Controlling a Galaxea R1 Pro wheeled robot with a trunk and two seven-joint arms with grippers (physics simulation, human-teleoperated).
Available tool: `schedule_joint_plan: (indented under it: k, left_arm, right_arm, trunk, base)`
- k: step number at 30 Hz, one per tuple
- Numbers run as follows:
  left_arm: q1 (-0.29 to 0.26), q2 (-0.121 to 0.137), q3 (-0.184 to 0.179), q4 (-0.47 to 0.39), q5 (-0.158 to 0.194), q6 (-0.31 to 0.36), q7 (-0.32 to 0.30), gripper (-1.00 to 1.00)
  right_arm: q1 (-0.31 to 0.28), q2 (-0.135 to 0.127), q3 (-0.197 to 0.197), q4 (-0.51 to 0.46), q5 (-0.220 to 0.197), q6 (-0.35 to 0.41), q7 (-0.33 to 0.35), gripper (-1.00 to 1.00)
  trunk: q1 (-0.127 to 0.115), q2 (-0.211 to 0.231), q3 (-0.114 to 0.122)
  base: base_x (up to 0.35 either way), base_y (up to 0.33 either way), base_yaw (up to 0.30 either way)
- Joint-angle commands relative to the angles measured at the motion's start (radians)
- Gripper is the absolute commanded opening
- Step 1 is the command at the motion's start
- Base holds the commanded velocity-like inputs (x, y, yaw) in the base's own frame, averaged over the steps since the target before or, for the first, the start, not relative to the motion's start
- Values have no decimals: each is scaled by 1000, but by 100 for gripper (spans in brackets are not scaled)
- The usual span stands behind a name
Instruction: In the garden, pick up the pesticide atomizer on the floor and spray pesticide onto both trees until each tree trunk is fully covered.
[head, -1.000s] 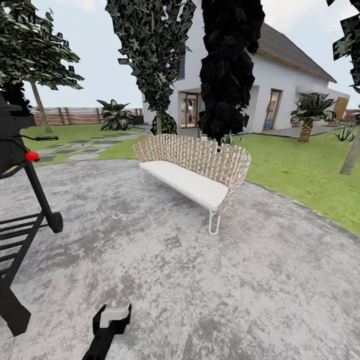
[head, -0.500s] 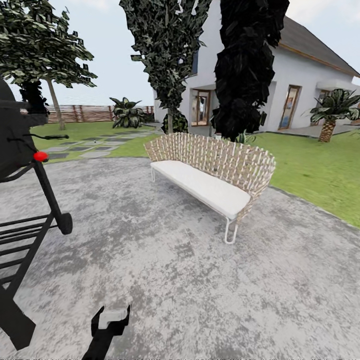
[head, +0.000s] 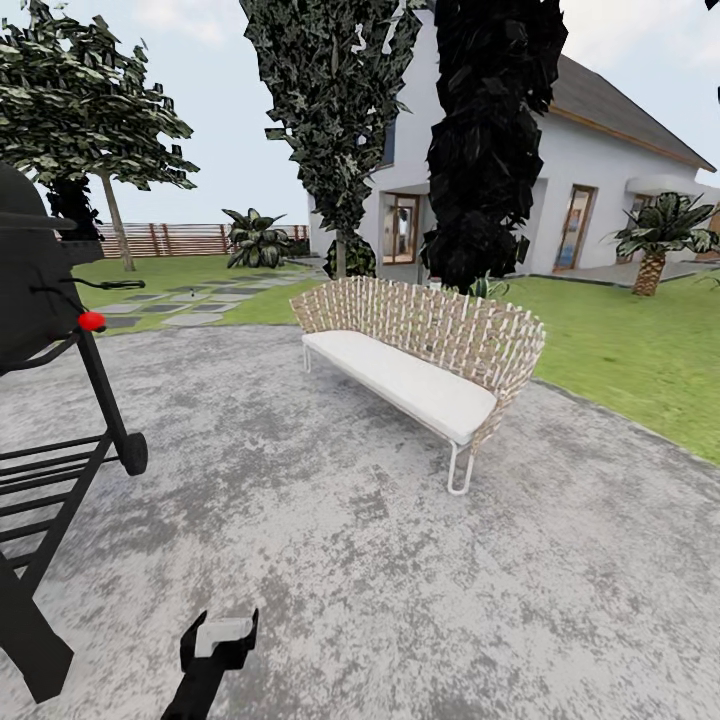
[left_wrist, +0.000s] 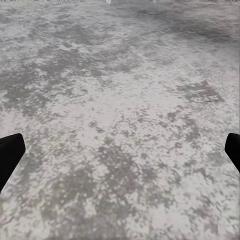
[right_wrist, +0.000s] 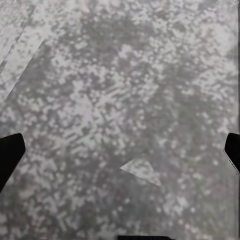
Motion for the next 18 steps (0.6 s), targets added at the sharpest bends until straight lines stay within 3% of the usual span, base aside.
schedule_joint_plan:
  k: [1,11,18]
  left_arm:
    - [0,0,1,-2,0,0,0,100]
    - [-14,-1,0,-48,-1,22,1,100]
    - [-54,-4,0,-88,-1,61,1,100]
  right_arm:
    - [0,-1,0,-6,0,0,0,100]
    - [-4,-3,-1,-62,-7,29,2,100]
    - [-10,-4,-1,-101,-10,69,6,100]
  trunk:
    - [0,0,0]
    - [0,0,0]
    - [0,0,0]
  base:
    - [0,0,0]
    - [0,0,0]
    - [0,0,0]
